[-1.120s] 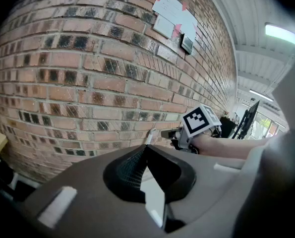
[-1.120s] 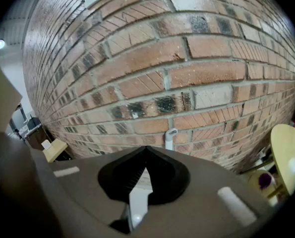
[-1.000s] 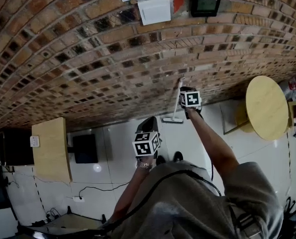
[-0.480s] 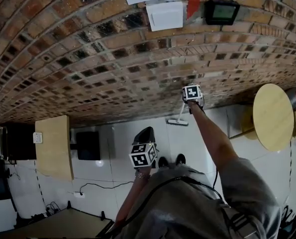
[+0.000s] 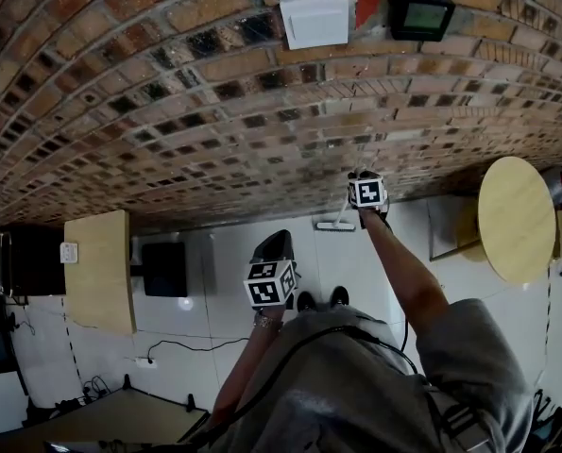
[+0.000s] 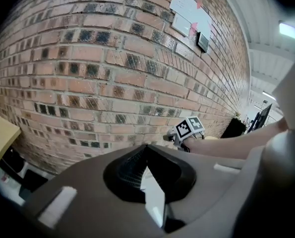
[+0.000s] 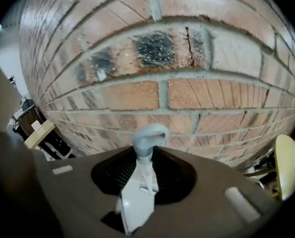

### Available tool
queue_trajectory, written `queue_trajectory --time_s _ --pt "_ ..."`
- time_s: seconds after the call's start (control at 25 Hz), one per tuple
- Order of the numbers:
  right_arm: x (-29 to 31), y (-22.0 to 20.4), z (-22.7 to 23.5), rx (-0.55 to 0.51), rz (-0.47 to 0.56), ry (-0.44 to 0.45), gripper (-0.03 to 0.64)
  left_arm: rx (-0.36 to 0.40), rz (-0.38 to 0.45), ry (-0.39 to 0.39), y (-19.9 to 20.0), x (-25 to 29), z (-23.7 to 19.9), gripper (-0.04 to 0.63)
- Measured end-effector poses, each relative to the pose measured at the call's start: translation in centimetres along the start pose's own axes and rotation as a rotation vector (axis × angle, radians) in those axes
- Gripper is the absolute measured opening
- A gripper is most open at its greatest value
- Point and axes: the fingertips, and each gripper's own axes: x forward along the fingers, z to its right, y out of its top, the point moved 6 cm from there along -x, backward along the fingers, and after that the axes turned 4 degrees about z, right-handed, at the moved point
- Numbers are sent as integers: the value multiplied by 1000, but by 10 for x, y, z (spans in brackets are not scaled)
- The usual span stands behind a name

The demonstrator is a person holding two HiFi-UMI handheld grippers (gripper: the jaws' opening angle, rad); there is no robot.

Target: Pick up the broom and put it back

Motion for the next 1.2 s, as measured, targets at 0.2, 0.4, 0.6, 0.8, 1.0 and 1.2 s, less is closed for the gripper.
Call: queue_trajectory --time_s 0.2,0.4,0.6,0.8,1.0,1.2 --pt "-55 -45 -32 -43 54 39 92 30 25 -50 9 5 14 -29" --pt "-120 -45 -54 -32 132 37 92 57 54 -90 18 6 30 -29" --pt "-183 -18 -70 21 150 13 92 78 61 -138 21 11 50 -29" --pt "-220 -8 -94 20 145 41 92 114 59 -193 21 6 70 -29" --pt "-237 -5 -115 4 169 78 94 145 55 -233 20 0 80 -31" --pt "-246 -6 -122 2 172 78 94 148 94 -249 22 -8 82 -32"
